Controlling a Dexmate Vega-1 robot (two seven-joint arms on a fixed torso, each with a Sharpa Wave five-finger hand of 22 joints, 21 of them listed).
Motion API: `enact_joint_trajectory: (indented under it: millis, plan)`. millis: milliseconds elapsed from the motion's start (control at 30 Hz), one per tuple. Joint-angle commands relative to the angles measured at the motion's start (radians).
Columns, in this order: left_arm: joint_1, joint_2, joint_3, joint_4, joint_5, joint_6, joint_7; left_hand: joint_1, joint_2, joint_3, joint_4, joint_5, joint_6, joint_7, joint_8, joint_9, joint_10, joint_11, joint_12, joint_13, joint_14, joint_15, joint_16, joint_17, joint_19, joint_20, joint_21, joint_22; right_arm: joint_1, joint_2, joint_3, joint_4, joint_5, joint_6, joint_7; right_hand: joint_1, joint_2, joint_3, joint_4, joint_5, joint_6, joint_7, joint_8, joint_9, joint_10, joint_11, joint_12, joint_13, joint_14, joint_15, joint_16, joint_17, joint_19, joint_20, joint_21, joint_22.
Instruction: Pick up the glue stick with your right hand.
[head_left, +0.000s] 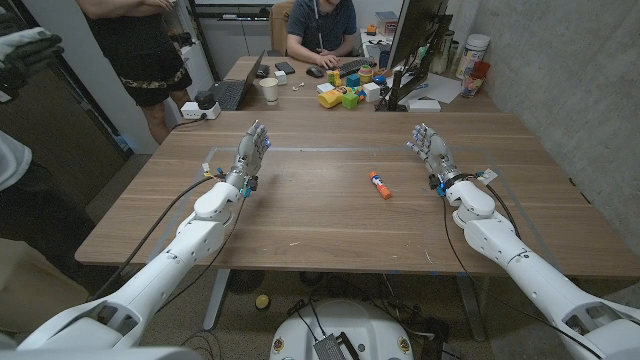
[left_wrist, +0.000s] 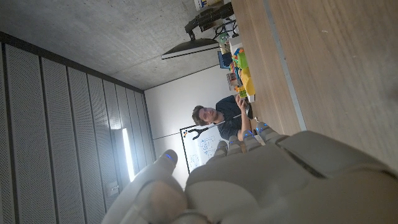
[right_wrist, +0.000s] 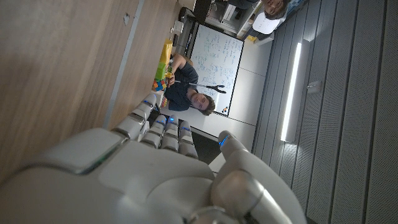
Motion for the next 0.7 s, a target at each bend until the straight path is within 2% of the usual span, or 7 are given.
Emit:
enact_joint_trajectory:
  millis: [33,367,700]
  plan:
    - [0.015,0.003,-0.004,-0.012,-0.004,-0.002,-0.002,0.0,0.129,0.006,0.0,0.006,-0.091,0.004,0.005,0.003,-0.152,0.006,0.005,0.002,-0.216,0.001,0.007,0.001,-0.074,0.002,0.004,0.005,-0.028,0.068,0.08,-0.018,-0.078,-0.032,0.022,0.003,0.043,0.007,0.0,0.005,0.007,-0.001,0.005,0.004,0.009,0.002,0.006,0.005,0.009,0.0,0.005,0.005,0.01,0.0,0.007,0.005]
    - [0.009,-0.003,-0.003,0.0,-0.007,-0.003,-0.013,0.0,0.129,0.006,0.0,0.007,-0.09,0.003,0.004,0.003,-0.152,0.006,0.004,0.002,-0.215,0.001,0.006,0.001,-0.074,0.002,0.003,0.005,-0.006,0.118,0.11,0.02,-0.142,0.018,0.032,0.011,0.031,0.002,-0.013,0.002,0.014,-0.003,0.006,0.004,0.02,0.006,0.009,0.005,0.015,0.002,0.006,0.002,0.016,0.003,0.008,0.005]
    - [0.002,-0.009,-0.002,0.014,-0.008,-0.008,-0.02,0.0,0.128,0.005,0.0,0.007,-0.09,0.003,0.004,0.003,-0.151,0.006,0.004,0.002,-0.215,0.002,0.006,0.001,-0.074,0.003,0.002,0.004,-0.02,0.108,0.126,-0.026,-0.199,0.047,-0.014,0.017,0.03,0.002,-0.021,0.002,0.024,-0.004,0.009,0.005,0.029,0.004,0.011,0.006,0.021,0.001,0.007,0.001,0.018,0.003,0.008,0.005]
